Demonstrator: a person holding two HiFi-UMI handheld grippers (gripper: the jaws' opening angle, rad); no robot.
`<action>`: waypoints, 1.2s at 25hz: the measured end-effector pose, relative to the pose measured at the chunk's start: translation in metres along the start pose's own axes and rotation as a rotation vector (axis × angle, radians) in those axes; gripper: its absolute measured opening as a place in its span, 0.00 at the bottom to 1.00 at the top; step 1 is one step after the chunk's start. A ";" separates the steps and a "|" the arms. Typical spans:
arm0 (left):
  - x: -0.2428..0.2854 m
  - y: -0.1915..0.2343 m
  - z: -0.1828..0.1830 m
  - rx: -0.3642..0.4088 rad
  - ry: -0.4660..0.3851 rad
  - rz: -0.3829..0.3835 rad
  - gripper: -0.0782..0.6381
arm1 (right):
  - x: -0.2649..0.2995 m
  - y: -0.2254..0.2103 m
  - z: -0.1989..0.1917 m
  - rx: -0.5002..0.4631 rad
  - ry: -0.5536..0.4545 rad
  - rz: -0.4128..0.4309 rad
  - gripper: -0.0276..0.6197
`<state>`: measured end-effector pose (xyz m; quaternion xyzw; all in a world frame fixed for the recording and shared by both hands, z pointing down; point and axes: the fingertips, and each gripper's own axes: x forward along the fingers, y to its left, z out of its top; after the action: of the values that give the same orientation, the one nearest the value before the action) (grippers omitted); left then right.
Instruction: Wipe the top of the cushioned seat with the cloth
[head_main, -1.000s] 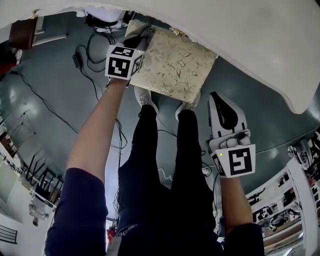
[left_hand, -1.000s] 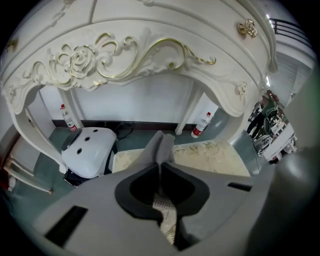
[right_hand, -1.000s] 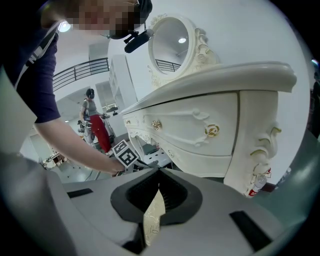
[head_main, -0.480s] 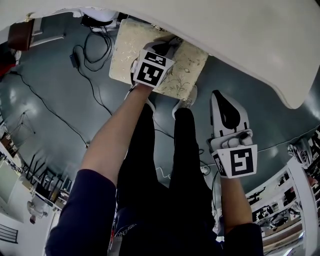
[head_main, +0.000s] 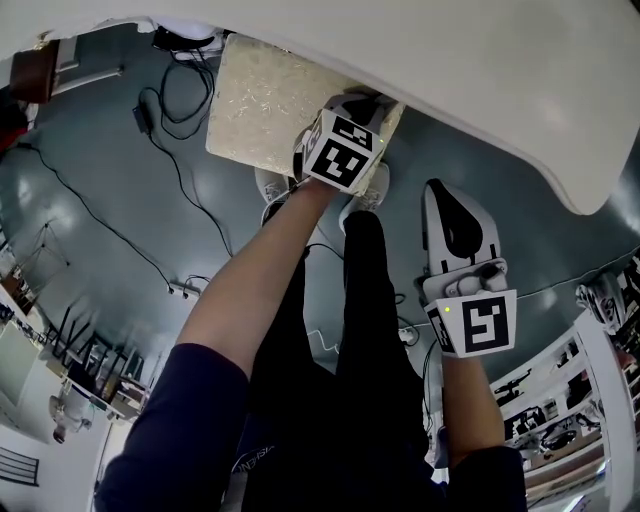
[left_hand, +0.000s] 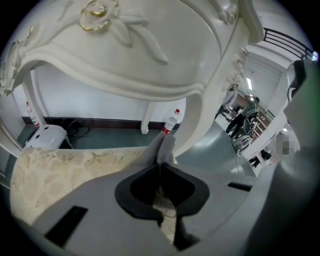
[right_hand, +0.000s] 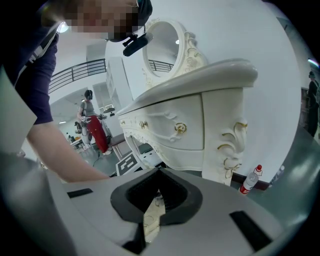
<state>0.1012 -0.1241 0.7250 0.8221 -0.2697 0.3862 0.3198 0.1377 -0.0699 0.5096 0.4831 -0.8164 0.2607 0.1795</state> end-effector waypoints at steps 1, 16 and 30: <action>0.001 -0.003 0.000 -0.007 0.000 -0.011 0.14 | 0.001 0.000 0.000 0.000 0.001 0.000 0.07; -0.084 0.091 -0.023 -0.047 -0.068 0.063 0.14 | 0.055 0.053 0.021 -0.017 -0.004 0.025 0.07; -0.130 0.195 -0.073 -0.085 -0.014 0.219 0.14 | 0.078 0.086 0.027 -0.031 0.014 0.035 0.07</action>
<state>-0.1395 -0.1714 0.7185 0.7762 -0.3762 0.4012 0.3083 0.0236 -0.1059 0.5088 0.4639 -0.8275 0.2544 0.1881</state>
